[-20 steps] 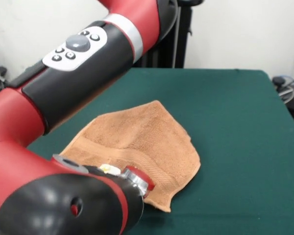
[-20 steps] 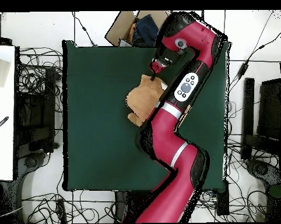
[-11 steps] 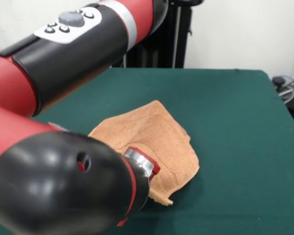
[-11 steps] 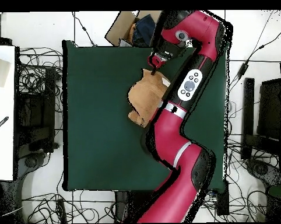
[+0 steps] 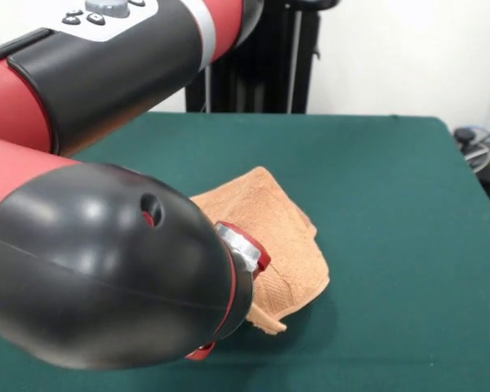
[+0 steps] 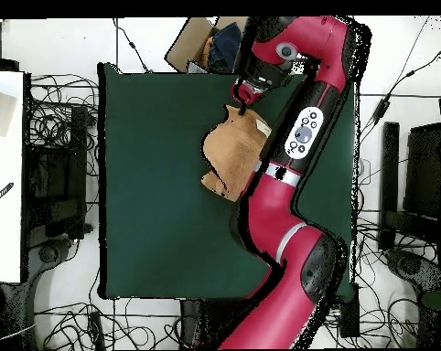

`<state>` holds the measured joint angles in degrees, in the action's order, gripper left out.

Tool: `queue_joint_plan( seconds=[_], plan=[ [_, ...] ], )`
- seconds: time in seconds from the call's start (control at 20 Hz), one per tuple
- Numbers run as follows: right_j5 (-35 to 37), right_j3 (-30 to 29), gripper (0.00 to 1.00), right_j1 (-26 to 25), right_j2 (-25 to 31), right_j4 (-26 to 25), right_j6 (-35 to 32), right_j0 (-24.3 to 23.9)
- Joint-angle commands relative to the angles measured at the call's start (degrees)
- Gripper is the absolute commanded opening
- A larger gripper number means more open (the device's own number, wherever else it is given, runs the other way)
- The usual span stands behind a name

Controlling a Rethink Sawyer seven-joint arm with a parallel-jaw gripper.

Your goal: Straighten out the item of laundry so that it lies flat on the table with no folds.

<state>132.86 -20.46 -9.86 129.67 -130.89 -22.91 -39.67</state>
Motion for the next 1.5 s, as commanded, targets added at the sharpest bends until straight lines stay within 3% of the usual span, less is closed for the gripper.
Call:
queue_joint_plan(
  seconds=[0.05,0.6,1.15,1.5],
  plan=[
    [-5.0,1.9,0.0,-0.1,-15.9,5.1,-20.8,-0.2],
    [-8.3,3.9,0.0,-0.8,-19.9,9.6,-17.8,0.2],
    [-8.6,0.1,0.0,0.8,-27.6,20.1,-21.7,-0.6],
    [-6.9,5.7,0.0,3.1,-25.9,15.2,-17.1,2.6]
  ],
)
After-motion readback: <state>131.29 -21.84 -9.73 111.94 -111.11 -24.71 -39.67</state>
